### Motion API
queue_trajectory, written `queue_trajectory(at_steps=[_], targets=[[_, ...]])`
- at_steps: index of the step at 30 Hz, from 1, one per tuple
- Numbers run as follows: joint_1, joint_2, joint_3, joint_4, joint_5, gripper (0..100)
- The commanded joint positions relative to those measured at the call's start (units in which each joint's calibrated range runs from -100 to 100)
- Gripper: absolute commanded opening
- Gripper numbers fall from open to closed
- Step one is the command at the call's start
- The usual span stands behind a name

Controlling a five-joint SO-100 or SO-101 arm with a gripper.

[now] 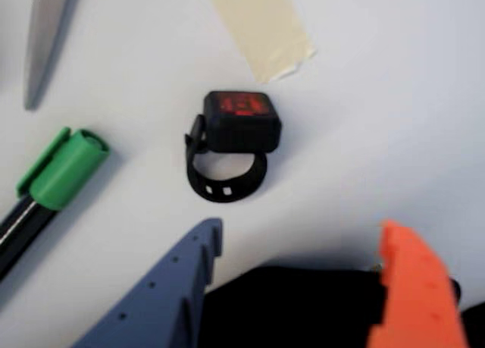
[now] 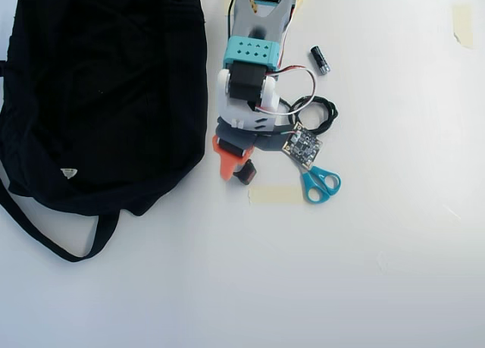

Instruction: Put the bike light into the black bag

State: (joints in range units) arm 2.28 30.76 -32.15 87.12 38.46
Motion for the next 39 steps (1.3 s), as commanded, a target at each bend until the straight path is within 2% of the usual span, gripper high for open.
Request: queue_trajectory(at_steps=[1, 11, 15, 39], targets=[[0.04, -0.30, -3.34, -1.33, -1.02, 35], [0.12, 2.68, -3.34, -4.52, -1.54, 36], [0.19, 4.18, -3.34, -5.12, -3.33, 36], [1.01, 9.99, -2.71, -7.70, -3.33, 36]])
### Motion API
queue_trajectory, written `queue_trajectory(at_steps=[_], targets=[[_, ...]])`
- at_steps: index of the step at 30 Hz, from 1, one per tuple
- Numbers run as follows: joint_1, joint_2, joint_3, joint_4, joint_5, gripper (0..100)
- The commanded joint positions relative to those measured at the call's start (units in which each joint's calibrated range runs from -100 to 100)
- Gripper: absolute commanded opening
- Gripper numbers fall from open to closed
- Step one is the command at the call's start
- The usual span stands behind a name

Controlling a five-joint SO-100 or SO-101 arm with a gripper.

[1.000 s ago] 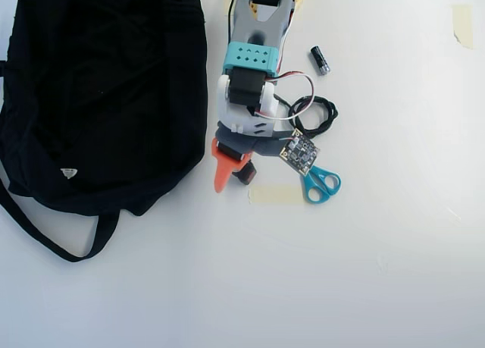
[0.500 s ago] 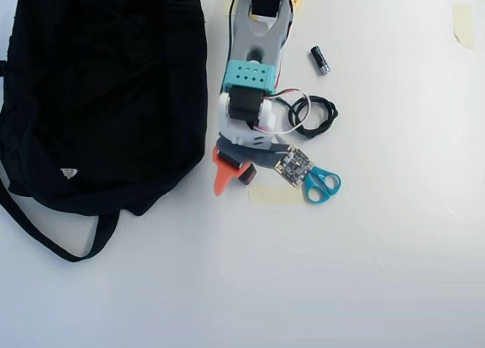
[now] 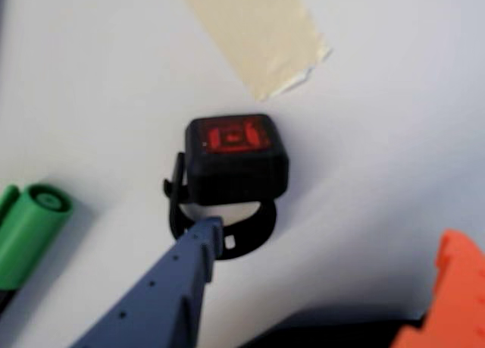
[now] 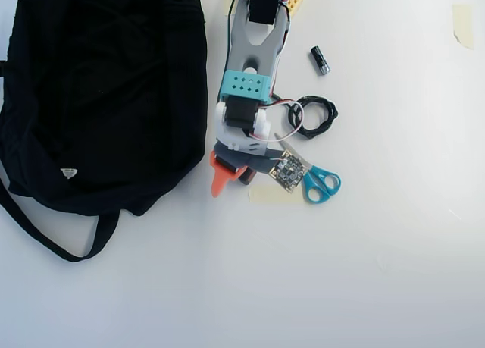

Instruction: Put the bike light into the black bag

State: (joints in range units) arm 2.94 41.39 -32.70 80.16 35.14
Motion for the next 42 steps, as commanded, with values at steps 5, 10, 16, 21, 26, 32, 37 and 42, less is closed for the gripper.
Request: queue_trajectory(at_steps=[5, 10, 16, 21, 26, 32, 37, 42], targets=[[0.43, -0.14, -2.07, -0.75, -0.01, 36], [0.50, 2.76, -2.79, -0.75, 0.05, 36], [0.13, 2.93, -2.79, -0.75, 0.26, 36], [-0.10, 3.01, -2.34, -0.75, 0.41, 36], [-0.17, 3.09, -2.16, -0.75, 0.57, 36], [-0.17, 4.17, -2.16, -0.75, 0.62, 36], [-0.62, 5.58, -2.61, -0.75, 0.26, 34], [-0.77, 5.58, -2.70, -0.75, 0.31, 20]])
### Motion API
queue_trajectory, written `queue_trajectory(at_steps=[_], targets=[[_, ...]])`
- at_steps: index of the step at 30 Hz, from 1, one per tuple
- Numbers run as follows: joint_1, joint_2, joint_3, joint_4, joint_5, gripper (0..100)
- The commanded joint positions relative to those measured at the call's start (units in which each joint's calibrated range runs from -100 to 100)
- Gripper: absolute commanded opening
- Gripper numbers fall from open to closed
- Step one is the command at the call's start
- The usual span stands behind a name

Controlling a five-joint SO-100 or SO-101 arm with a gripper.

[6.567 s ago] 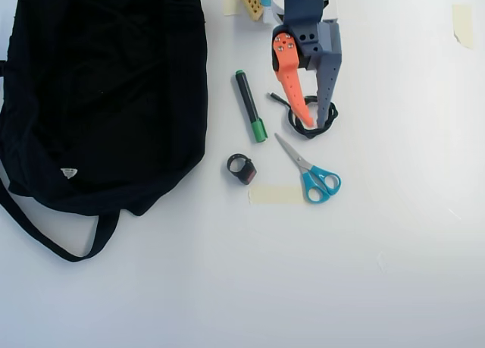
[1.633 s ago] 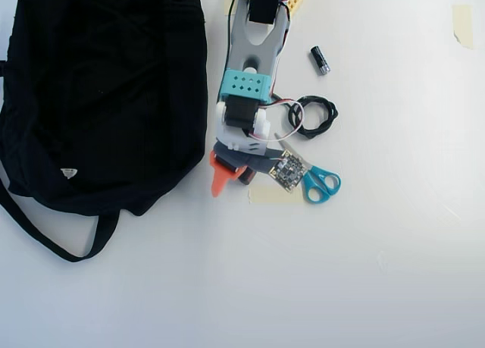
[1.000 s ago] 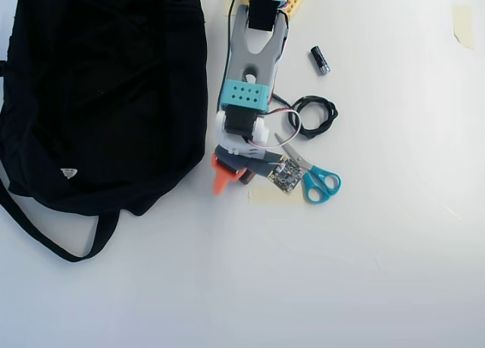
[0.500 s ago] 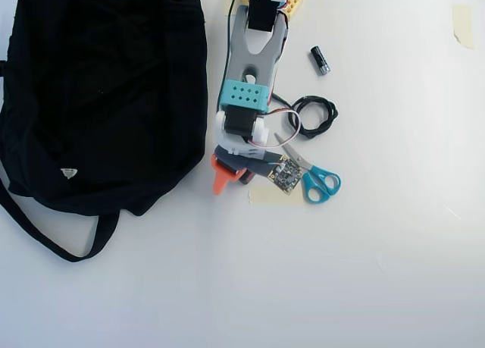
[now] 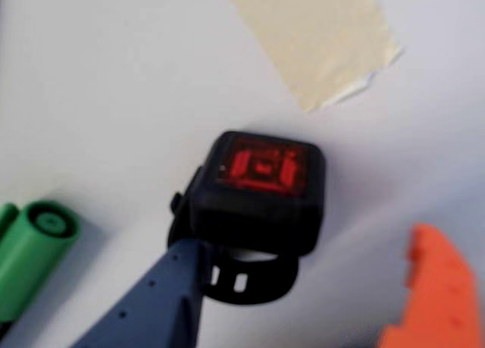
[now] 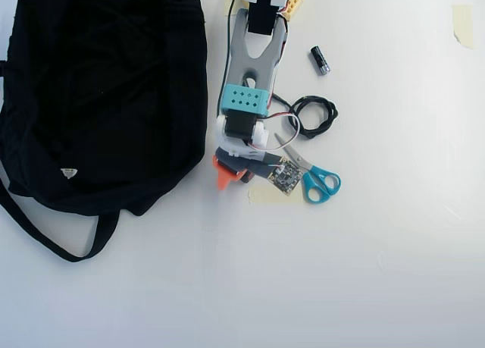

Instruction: Put the bike light into the black bag

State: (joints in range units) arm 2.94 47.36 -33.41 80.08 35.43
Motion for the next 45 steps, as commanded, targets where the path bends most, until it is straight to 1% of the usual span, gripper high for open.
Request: queue_trajectory(at_steps=[1, 5, 6, 14, 20, 25, 30, 33, 37, 40, 45], targets=[[-0.77, -0.39, -1.99, -0.66, 0.07, 16], [-0.77, -0.39, -1.99, -0.66, 0.33, 4], [-0.77, -0.39, -2.08, -0.66, 0.33, 2], [-0.77, -1.80, -2.26, -0.23, 0.01, 2], [-1.07, -4.54, -5.22, 1.40, -0.67, 2], [-1.07, -6.20, -9.62, 4.07, -2.97, 2], [-1.29, -6.29, -17.80, 5.97, -7.38, 2], [-1.29, -6.37, -23.46, 9.50, -9.74, 2], [-2.04, -6.37, -31.73, 15.96, -10.68, 2], [-2.19, -6.37, -36.40, 18.63, -13.88, 2], [-2.19, -5.29, -36.94, 19.15, -12.99, 2]])
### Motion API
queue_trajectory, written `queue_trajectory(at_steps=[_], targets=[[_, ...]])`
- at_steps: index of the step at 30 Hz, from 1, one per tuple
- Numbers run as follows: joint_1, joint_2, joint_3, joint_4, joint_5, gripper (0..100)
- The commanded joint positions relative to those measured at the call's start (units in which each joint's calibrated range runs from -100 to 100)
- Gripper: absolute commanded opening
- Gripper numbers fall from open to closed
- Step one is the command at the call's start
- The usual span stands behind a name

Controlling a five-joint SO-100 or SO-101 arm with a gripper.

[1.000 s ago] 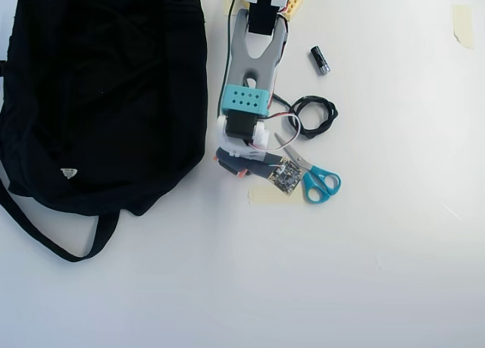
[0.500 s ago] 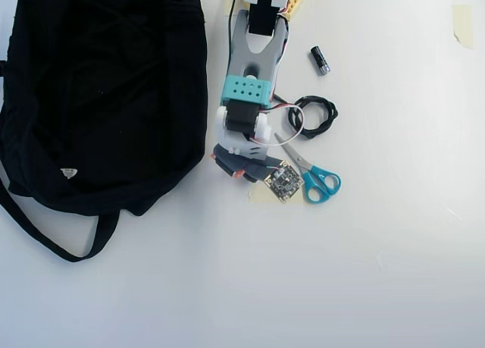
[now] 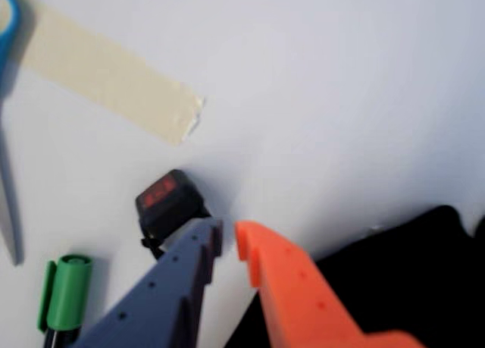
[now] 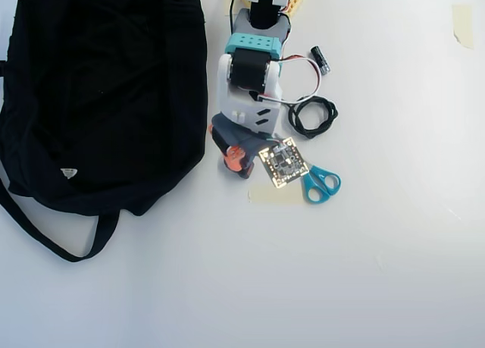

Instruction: Put the bike light into the black bag

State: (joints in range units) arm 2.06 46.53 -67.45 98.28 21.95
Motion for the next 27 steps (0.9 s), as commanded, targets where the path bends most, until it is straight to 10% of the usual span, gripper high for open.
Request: queue_trajectory(at_steps=[1, 21, 27], targets=[[-1.31, -4.29, -2.81, 0.94, 1.49, 2], [-0.86, -4.13, 8.87, 0.77, 8.57, 3], [-0.71, -4.13, 10.76, 0.51, 10.24, 18]])
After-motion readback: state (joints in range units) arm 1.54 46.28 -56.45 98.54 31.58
